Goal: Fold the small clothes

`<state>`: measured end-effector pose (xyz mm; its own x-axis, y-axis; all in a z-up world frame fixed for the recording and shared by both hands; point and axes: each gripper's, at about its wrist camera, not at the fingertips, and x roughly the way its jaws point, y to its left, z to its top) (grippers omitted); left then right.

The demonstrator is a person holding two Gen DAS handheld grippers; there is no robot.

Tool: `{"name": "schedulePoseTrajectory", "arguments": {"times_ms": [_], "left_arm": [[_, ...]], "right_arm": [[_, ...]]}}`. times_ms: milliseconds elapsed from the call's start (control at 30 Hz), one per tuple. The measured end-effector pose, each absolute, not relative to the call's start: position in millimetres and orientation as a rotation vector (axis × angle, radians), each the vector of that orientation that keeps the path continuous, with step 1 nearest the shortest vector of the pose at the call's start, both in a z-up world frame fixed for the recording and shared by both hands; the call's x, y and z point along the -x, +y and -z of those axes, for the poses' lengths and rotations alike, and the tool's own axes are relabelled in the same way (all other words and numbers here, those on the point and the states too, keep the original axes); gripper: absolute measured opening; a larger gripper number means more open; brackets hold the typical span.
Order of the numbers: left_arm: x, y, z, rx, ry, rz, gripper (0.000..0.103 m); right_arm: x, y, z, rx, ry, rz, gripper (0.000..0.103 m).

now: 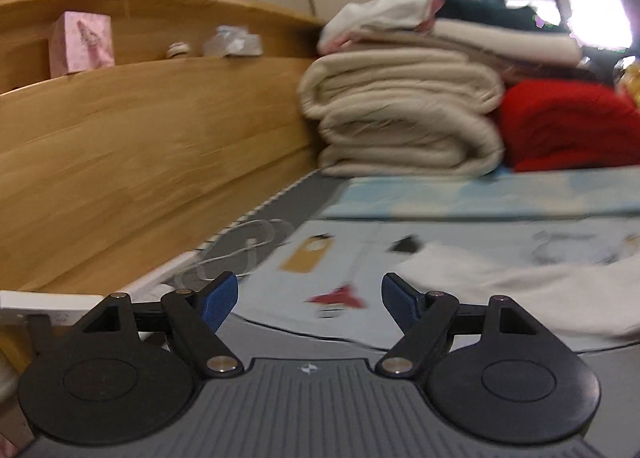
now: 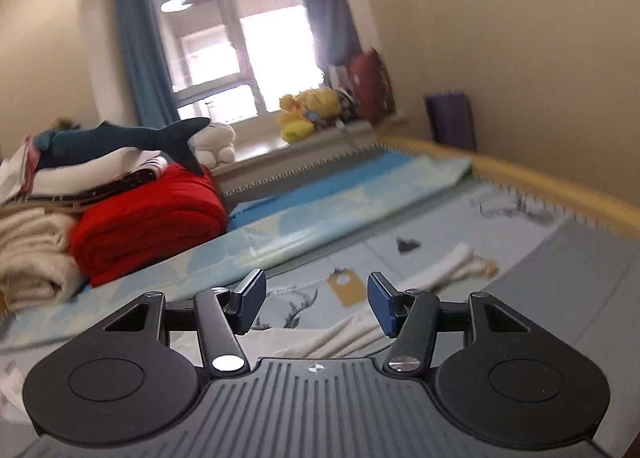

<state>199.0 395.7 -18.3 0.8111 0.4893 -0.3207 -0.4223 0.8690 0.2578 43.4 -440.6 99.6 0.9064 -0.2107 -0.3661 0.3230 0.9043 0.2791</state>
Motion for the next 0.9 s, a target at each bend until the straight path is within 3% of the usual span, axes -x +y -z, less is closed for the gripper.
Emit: {"name": "schedulePoseTrajectory", "arguments": {"times_ms": [200,367,433,600,900], "left_arm": [[-239.8,472.1,58.9,-0.206,0.401,-0.52,0.083],[-246.7,507.0,97.1,-0.132,0.58,-0.618,0.082],[-233.5,491.5,91.6,-0.057,0.6,-0.602,0.079],[-219.2,395.8,40.2,-0.188,0.414,-0.398,0.085],[-242.2,287.9,-38.9,-0.096,0.393,-0.253,0.085]], "right_arm": [[-56.5,-426.3,-103.5,-0.272,0.349,0.3,0.058],[-71.8,-413.3,-101.8,-0.221,0.373,0.309,0.058],[-76.9,-409.9,-101.2,-0.208,0.377,0.307,0.058],[-84.6,-404.7,-102.9,-0.197,0.38,0.279,0.058],[-78.9,-385.5,-118.8,-0.206,0.336,0.21,0.059]]}}
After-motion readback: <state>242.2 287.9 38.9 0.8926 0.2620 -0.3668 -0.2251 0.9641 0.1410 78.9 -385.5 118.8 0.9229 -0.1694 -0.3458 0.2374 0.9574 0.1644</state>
